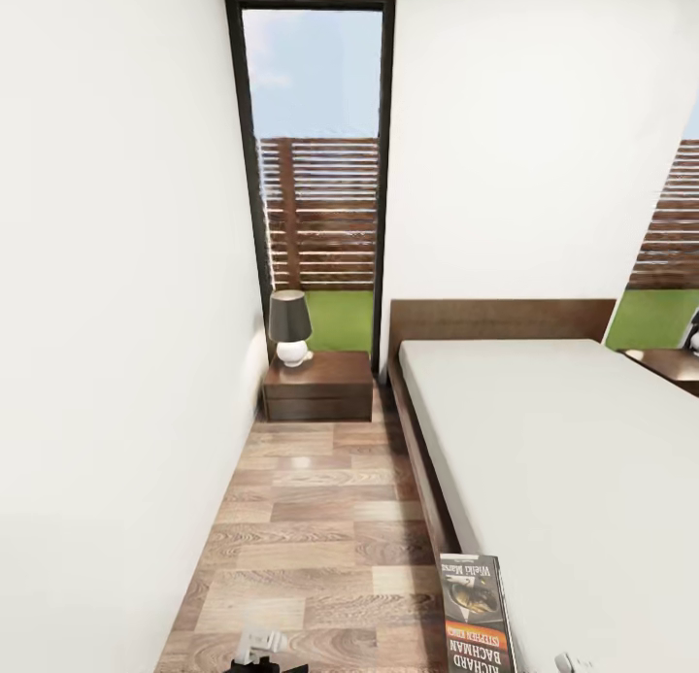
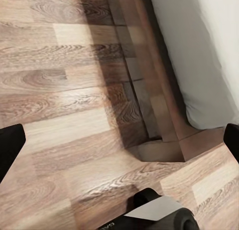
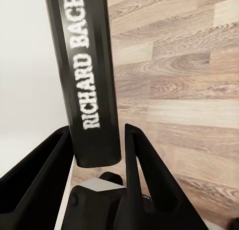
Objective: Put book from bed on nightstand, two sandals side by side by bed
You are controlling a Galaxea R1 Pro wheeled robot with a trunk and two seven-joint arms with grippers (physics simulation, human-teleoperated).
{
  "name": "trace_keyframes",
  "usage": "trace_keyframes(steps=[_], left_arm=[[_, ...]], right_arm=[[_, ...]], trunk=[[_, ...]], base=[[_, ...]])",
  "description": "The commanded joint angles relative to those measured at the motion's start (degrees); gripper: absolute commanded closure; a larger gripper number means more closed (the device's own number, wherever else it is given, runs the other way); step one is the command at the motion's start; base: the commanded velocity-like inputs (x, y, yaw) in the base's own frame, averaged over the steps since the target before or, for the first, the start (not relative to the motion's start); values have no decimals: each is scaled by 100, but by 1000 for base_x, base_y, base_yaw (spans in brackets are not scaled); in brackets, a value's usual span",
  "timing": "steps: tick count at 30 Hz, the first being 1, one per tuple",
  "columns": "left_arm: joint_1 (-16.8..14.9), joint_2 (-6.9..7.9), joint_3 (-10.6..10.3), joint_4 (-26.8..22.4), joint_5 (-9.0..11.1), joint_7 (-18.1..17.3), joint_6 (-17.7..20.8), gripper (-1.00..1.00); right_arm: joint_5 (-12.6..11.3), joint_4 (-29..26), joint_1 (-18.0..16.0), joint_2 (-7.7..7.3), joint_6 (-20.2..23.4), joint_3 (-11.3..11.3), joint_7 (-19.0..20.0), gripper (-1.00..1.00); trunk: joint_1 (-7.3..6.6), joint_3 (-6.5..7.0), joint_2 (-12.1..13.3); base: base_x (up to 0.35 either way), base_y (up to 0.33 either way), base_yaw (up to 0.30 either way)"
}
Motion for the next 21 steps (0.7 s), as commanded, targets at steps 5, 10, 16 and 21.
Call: trace_keyframes(steps=[5,10,16,21], left_arm=[[-5,-3,42,3,-25,-25,-13,-100],[-5,-3,42,7,-25,-25,-13,-100],[-5,-3,42,6,-25,-25,-13,-100],[-5,-3,42,4,-25,-25,-13,-100]], right_arm=[[-64,-5,-5,-5,60,22,9,100],[-64,-6,-5,-5,60,23,9,100],[-64,-8,-5,-5,60,22,17,100],[-64,-13,-5,-5,60,22,26,100]], trunk=[[1,-55,-8],[1,-96,-8],[1,-105,-8],[1,-106,-8]], base=[[0,0,0],[0,0,0],[0,0,0],[0,0,75]])
